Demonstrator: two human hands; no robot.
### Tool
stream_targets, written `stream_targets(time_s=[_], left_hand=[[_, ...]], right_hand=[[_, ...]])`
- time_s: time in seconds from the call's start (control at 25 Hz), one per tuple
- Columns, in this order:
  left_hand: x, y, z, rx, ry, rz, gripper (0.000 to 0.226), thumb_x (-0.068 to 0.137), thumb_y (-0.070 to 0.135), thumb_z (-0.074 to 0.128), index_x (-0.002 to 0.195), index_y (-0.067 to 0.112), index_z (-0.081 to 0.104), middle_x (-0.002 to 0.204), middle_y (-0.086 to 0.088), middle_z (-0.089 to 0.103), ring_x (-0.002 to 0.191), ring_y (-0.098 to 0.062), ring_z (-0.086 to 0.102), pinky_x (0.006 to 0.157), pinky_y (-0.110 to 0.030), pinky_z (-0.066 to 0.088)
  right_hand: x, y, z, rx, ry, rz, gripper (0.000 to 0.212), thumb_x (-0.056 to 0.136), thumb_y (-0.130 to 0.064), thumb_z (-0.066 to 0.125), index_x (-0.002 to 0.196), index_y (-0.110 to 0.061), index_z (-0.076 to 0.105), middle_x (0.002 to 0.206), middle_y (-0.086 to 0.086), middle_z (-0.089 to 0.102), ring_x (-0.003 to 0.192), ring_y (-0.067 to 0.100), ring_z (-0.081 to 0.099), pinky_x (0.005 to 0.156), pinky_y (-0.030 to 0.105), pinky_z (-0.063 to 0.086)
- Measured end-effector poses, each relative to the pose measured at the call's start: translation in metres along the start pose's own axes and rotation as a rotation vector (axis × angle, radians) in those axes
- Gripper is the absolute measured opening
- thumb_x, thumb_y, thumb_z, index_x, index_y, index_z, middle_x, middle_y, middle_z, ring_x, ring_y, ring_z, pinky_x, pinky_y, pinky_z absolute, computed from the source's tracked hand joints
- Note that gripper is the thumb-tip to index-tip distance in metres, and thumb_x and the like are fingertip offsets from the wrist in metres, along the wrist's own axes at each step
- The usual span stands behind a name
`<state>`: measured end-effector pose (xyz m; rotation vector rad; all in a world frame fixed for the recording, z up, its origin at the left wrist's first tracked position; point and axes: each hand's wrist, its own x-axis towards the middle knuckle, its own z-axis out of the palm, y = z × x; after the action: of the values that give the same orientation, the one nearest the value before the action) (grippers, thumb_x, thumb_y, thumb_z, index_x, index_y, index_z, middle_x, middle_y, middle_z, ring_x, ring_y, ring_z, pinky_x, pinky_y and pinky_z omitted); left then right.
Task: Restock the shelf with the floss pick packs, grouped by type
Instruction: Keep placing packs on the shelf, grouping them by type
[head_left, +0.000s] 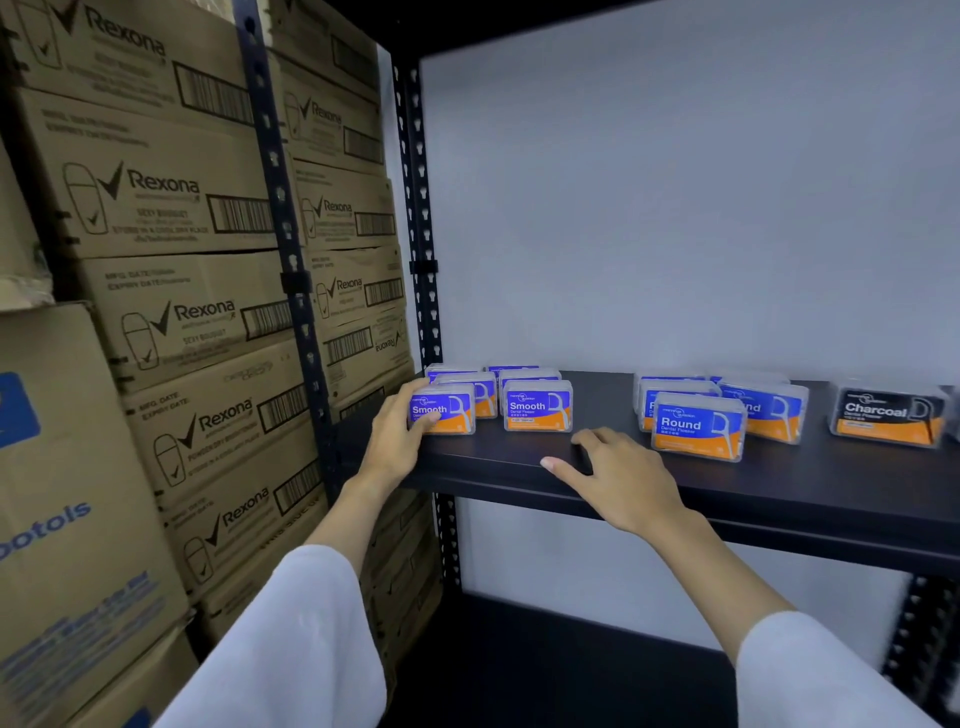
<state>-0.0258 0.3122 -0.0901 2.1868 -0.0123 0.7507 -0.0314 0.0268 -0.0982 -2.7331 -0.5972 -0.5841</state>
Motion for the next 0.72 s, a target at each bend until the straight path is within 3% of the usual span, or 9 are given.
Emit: stream_targets(time_s=[0.16, 0.32, 0.4, 0.52, 0.6, 0.72], left_hand=[[-0.019, 0.019, 0.005, -0.058, 0.060, -0.070, 0.068, 0.091, 0.033, 0.062, 0.149, 0.020, 0.028, 0.149, -0.002, 0.036, 0.132, -0.013, 0.037, 0.100, -0.022, 0.032], [-0.045, 0.039, 0.000, 0.062, 0.103, -0.058, 0.057, 0.095, 0.034, 0.055, 0.147, 0.018, 0.035, 0.155, -0.005, 0.026, 0.141, -0.019, 0.028, 0.108, -0.026, 0.026], [-0.061, 0.049, -0.006, 0.119, 0.159, -0.071, 0.052, 0.096, 0.034, 0.053, 0.144, 0.019, 0.040, 0.157, -0.005, 0.023, 0.143, -0.020, 0.025, 0.112, -0.031, 0.025], [-0.092, 0.064, -0.011, 0.151, 0.196, -0.041, 0.045, 0.097, 0.033, 0.052, 0.138, 0.016, 0.047, 0.154, -0.005, 0.030, 0.139, -0.020, 0.034, 0.111, -0.036, 0.031], [-0.116, 0.070, -0.006, 0.184, 0.173, 0.006, 0.042, 0.096, 0.032, 0.053, 0.135, 0.016, 0.050, 0.147, -0.003, 0.040, 0.131, -0.020, 0.043, 0.105, -0.036, 0.038], [-0.156, 0.068, 0.015, 0.219, 0.083, 0.008, 0.038, 0.095, 0.032, 0.054, 0.131, 0.019, 0.053, 0.139, 0.001, 0.048, 0.122, -0.019, 0.050, 0.095, -0.032, 0.041]], right_hand=[[-0.004, -0.001, 0.000, 0.016, 0.025, 0.016, 0.064, 0.088, -0.069, 0.032, 0.125, -0.021, 0.053, 0.121, -0.002, 0.059, 0.109, 0.016, 0.055, 0.082, 0.029, 0.045], [-0.017, -0.007, 0.001, 0.025, 0.105, 0.059, 0.055, 0.092, -0.062, 0.037, 0.120, -0.020, 0.057, 0.116, -0.002, 0.062, 0.105, 0.018, 0.057, 0.082, 0.030, 0.044], [-0.030, -0.008, -0.001, 0.103, 0.121, 0.070, 0.046, 0.094, -0.049, 0.045, 0.123, -0.016, 0.056, 0.123, 0.002, 0.061, 0.112, 0.022, 0.054, 0.093, 0.032, 0.041], [-0.065, -0.012, -0.002, 0.326, 0.173, 0.067, 0.037, 0.095, -0.026, 0.053, 0.130, -0.012, 0.053, 0.139, 0.006, 0.048, 0.130, 0.022, 0.041, 0.109, 0.032, 0.033], [-0.094, -0.015, 0.002, 0.418, 0.230, 0.056, 0.034, 0.093, -0.017, 0.054, 0.127, -0.012, 0.054, 0.135, 0.004, 0.046, 0.129, 0.019, 0.039, 0.102, 0.030, 0.041], [-0.136, -0.013, 0.019, 0.440, 0.170, 0.085, 0.034, 0.094, -0.018, 0.052, 0.127, -0.014, 0.052, 0.132, 0.000, 0.047, 0.125, 0.016, 0.042, 0.100, 0.026, 0.036]])
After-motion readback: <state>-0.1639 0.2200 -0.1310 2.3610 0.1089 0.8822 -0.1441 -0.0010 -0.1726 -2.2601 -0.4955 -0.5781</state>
